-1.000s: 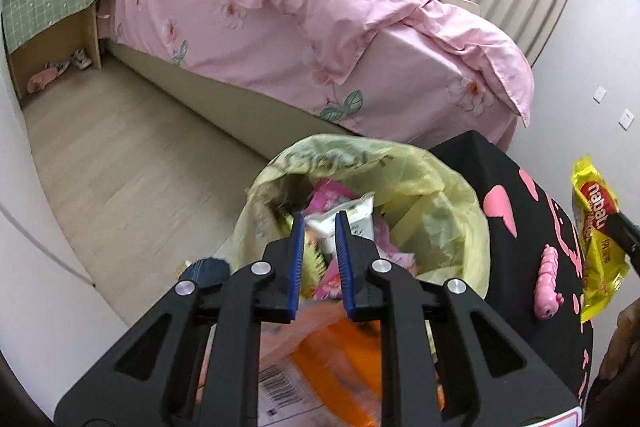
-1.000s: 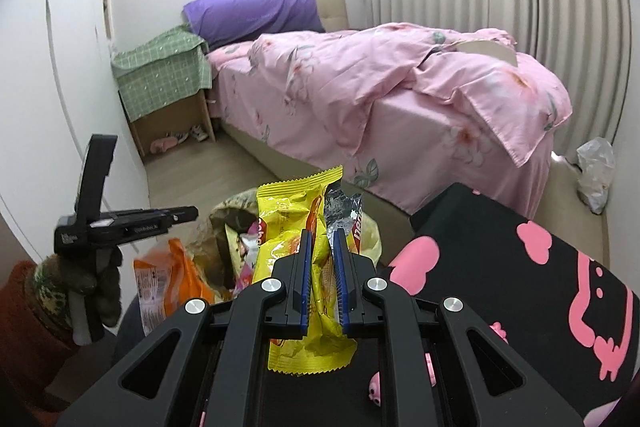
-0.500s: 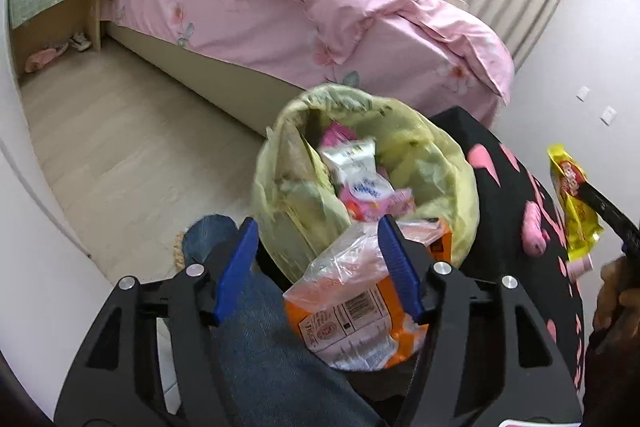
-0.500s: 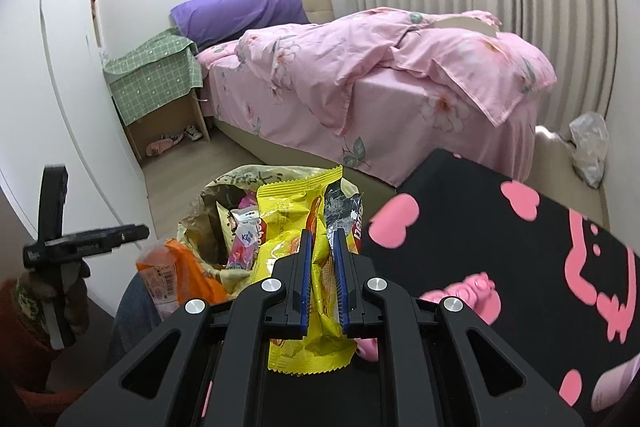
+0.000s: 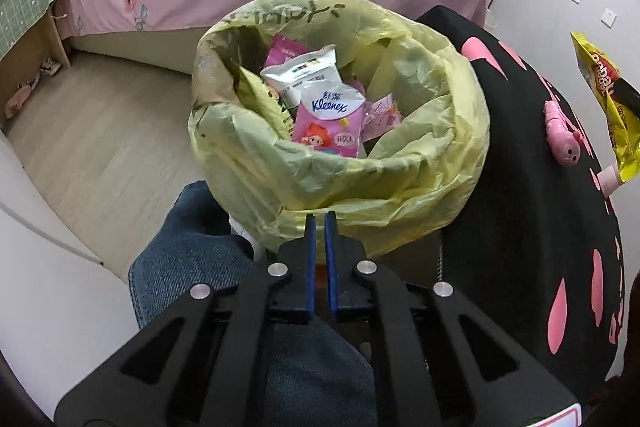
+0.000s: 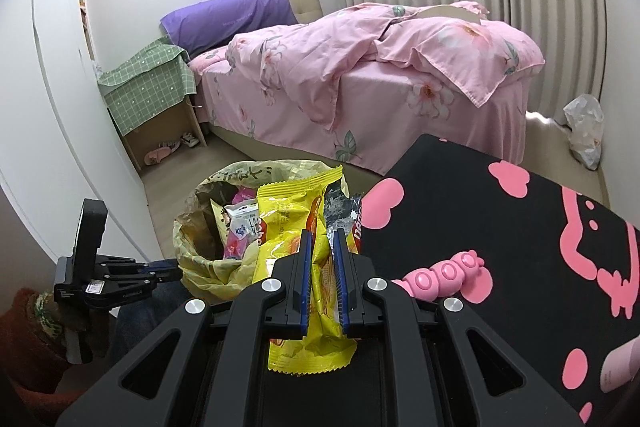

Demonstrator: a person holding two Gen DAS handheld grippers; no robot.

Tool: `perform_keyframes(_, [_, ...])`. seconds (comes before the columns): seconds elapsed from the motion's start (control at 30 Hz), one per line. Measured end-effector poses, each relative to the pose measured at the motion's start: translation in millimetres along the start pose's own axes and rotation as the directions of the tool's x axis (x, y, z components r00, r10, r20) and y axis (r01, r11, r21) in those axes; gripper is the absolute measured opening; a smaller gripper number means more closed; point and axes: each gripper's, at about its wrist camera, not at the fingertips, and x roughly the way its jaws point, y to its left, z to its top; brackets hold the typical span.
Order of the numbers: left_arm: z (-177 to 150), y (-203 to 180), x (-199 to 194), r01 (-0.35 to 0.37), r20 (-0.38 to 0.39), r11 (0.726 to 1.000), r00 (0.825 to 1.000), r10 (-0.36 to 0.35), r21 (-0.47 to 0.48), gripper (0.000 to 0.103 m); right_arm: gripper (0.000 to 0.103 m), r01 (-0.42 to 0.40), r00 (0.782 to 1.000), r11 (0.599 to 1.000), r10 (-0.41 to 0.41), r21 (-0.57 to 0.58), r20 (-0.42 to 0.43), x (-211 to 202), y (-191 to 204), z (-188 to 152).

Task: Collect trash
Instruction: 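Carry the yellow wrapper over the yellow bag and open the right tool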

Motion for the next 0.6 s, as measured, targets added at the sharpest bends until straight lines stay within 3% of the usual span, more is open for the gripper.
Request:
perform_keyframes(0.33, [6,-4,-22,0.011,0.052,1.0,0.999,-0.009,-0.024,0.004,0.012,-0.026,0.999,0.999,0.025,-0.035,-0.024,14,13,11])
perform_keyframes(0.6, [22,-2,-37,0.003,0.104,0.998,0.995,0.004,-0.07,0.011,0.012,-0.096,0.991,0.987,0.084,-0.129,-0.101,90,51,52])
